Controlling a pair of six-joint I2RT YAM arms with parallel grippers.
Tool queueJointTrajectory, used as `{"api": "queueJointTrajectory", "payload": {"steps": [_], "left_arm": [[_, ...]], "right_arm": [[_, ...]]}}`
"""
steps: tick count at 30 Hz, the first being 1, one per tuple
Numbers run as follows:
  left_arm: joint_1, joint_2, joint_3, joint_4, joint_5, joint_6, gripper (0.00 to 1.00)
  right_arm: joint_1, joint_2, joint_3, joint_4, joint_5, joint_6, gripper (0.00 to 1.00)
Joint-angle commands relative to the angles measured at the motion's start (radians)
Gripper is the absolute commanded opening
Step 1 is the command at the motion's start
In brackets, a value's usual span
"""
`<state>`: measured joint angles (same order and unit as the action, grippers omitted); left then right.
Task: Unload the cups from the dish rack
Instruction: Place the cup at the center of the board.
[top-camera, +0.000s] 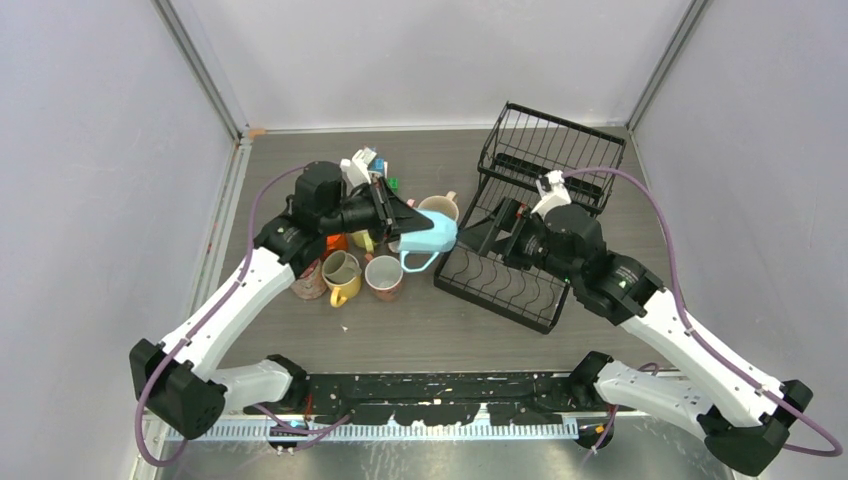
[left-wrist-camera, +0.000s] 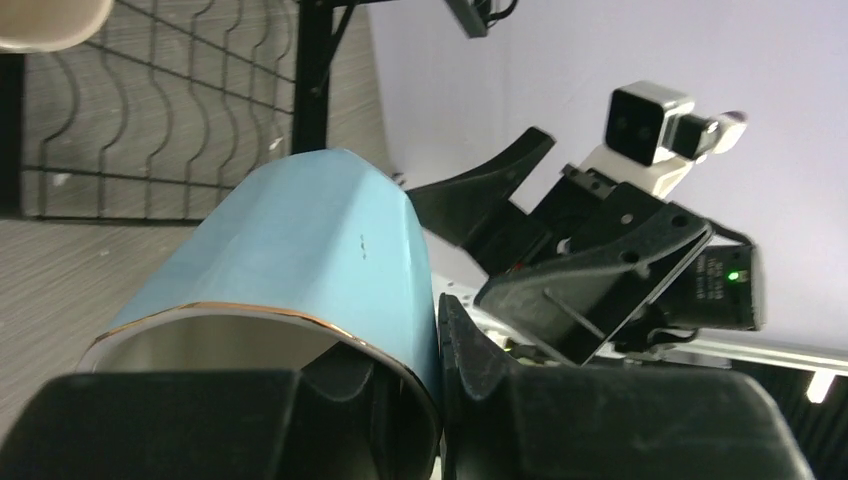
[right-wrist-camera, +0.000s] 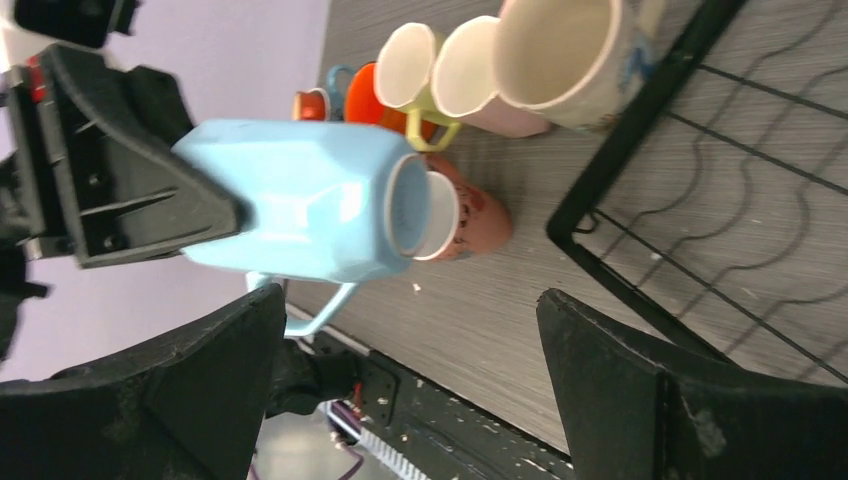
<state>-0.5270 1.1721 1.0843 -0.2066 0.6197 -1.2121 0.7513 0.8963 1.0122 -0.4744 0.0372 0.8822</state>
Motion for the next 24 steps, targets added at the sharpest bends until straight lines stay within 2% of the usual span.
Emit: {"api": "queueJointTrajectory", "payload": {"steps": [1, 6, 12, 16, 24], "left_arm": [[-0.007, -0.050, 0.127, -0.267, -0.015, 0.235, 0.00], [-0.112, -0.050, 0.214, -0.523, -0.167, 0.385, 0.00], [-0.293, -0.027, 0.251, -0.675, -0.419, 0.459, 0.00], [-0.379, 0.009, 0.264, -0.721, -0.532, 0.483, 0.00], [-0.517, 0.155, 0.279, -0.711, -0.626, 0.519, 0.00]], "right_arm": [[0.000, -0.041, 0.037, -0.097, 0.131, -0.039, 1.00], [-0.004, -0.012, 0.079, -0.191, 0.217, -0.046, 1.00], [-0.032, 0.036, 0.094, -0.167, 0.174, -0.035, 1.00], [-0.050, 0.037, 0.105, -0.156, 0.171, -0.032, 1.00], [-0.052, 0.001, 0.132, -0.150, 0.187, -0.033, 1.00]]}}
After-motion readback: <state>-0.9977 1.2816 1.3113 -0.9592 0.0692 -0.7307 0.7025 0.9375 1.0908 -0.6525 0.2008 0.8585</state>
